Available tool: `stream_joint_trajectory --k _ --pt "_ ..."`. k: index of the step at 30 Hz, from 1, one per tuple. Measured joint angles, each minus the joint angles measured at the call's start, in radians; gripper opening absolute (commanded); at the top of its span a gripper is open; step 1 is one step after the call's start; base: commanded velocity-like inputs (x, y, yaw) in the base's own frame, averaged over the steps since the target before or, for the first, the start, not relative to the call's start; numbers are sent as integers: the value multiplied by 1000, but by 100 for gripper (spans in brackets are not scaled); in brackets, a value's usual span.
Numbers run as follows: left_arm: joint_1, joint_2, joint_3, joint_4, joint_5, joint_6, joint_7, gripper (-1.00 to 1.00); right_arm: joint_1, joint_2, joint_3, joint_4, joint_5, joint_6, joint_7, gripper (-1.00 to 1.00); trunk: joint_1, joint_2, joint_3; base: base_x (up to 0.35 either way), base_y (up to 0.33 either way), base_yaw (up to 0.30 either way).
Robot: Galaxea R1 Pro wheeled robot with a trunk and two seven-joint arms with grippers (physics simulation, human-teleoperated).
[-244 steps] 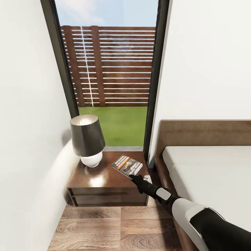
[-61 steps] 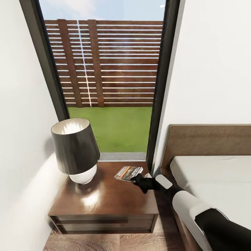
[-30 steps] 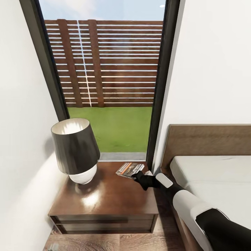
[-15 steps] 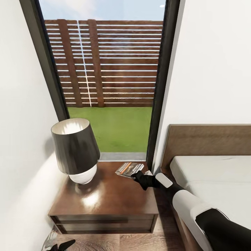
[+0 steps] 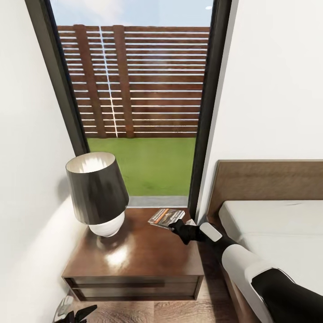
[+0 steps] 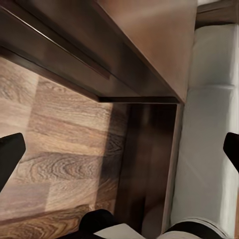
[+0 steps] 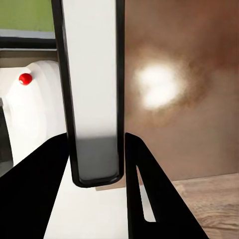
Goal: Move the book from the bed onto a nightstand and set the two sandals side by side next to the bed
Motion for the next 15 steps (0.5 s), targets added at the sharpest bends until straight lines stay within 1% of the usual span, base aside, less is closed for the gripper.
stream_joint_trajectory --k 6,15 --pt "0 0 0 -20 0 29 -11 100 0 0 0 0 1 0 -2 -100 0 0 0 0 0 0" --pt "0 2 2 -34 0 45 -16 100 0 -1 1 0 1 1 -3 -100 34 -63 -28 0 0 0"
